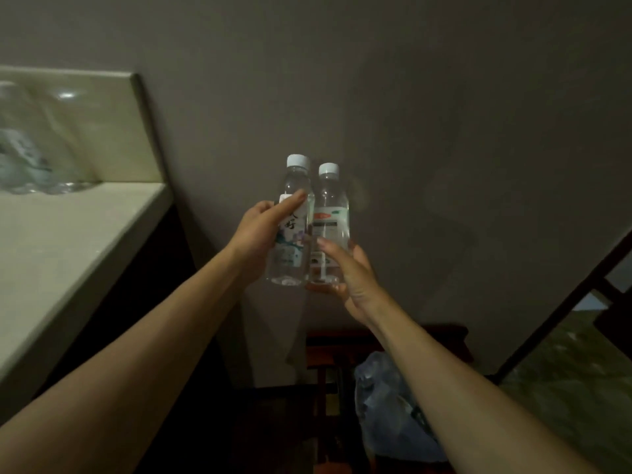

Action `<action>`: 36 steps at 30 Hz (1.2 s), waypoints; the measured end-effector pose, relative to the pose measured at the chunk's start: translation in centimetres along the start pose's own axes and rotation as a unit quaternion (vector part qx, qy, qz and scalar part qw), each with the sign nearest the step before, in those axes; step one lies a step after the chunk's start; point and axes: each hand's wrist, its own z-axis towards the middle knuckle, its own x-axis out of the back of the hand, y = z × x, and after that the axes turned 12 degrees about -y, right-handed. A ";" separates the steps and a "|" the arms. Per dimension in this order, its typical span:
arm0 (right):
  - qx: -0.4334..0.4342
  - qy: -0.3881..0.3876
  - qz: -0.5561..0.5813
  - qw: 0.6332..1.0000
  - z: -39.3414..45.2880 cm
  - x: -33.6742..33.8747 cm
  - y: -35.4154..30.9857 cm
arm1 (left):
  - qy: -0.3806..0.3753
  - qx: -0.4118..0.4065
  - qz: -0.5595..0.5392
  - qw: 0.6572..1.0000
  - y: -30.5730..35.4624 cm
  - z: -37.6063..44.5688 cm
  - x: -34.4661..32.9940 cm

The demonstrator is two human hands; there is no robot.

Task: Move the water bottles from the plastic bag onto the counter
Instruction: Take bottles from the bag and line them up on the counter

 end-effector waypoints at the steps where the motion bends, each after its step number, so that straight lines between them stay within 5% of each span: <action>1: 0.005 -0.007 -0.007 1.000 0.5 -1.0 0.0 | -0.001 -0.007 -0.006 1.000 0.6 -0.1 1.2; 19: 0.081 -0.009 -0.086 0.993 11.6 -21.8 2.1 | 0.030 -0.104 0.007 0.994 7.4 -1.6 23.3; 36: 0.065 -0.065 -0.164 0.982 14.7 -29.8 4.2 | 0.161 -0.145 0.062 0.974 6.1 -6.2 29.7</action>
